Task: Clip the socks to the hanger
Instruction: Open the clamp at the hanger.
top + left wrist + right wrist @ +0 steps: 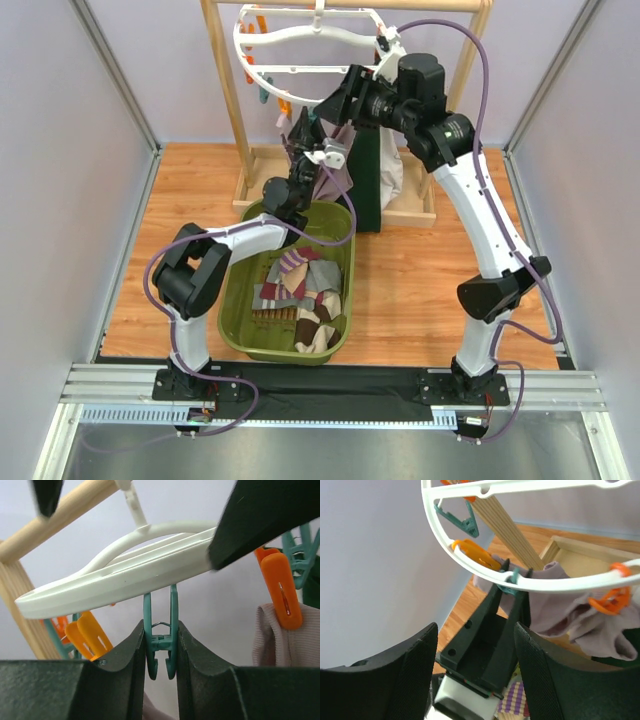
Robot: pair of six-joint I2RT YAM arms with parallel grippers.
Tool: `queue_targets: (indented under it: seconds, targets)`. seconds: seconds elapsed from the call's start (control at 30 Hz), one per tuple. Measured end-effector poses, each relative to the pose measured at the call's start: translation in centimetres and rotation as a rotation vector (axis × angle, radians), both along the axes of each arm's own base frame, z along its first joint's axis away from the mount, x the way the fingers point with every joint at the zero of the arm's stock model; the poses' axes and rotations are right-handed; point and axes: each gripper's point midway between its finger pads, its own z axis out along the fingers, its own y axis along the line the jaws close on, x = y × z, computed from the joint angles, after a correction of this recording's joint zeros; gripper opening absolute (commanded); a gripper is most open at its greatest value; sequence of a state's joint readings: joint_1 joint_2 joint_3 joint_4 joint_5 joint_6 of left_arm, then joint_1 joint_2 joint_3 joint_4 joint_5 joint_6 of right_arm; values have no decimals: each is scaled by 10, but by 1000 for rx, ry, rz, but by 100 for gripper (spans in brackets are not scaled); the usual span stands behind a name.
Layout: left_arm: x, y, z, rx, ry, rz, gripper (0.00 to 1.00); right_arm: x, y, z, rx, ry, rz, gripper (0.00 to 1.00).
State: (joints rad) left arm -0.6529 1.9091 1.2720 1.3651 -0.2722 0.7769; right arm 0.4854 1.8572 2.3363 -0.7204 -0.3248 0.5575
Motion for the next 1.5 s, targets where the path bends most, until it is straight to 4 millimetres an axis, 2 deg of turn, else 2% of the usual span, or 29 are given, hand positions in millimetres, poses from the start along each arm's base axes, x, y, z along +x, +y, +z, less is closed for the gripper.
queue_targets:
  seconds: [0.23, 0.37, 0.6, 0.73, 0.87, 1.1, 1.23, 1.33, 1.5]
  targets:
    - [-11, -26, 2, 94, -34, -34, 0, 11, 20, -19, 14, 33, -3, 60]
    - [-10, -26, 1, 115, -30, -15, 0, 20, 24, -30, -6, 40, -47, 58]
    - [-7, -23, 1, 125, -24, 17, 0, 25, 28, -38, -63, -4, -144, 53]
    - [-7, -22, 0, 129, -20, 24, 0, 28, 26, -39, -96, -26, -199, 53]
    - [-7, -23, -1, 131, -17, 21, 0, 31, 19, -40, -111, -44, -250, 44]
    - [-6, -25, -2, 132, -14, 21, 0, 31, 7, -35, -110, -69, -303, 41]
    - [-6, -23, -2, 126, -11, 25, 0, 33, 6, -32, -106, -87, -312, 41]
    - [-5, -22, -3, 121, -5, 32, 0, 33, 7, -32, -108, -93, -314, 36]
    - [-5, -20, -3, 115, -3, 39, 0, 35, 4, -32, -113, -96, -331, 36]
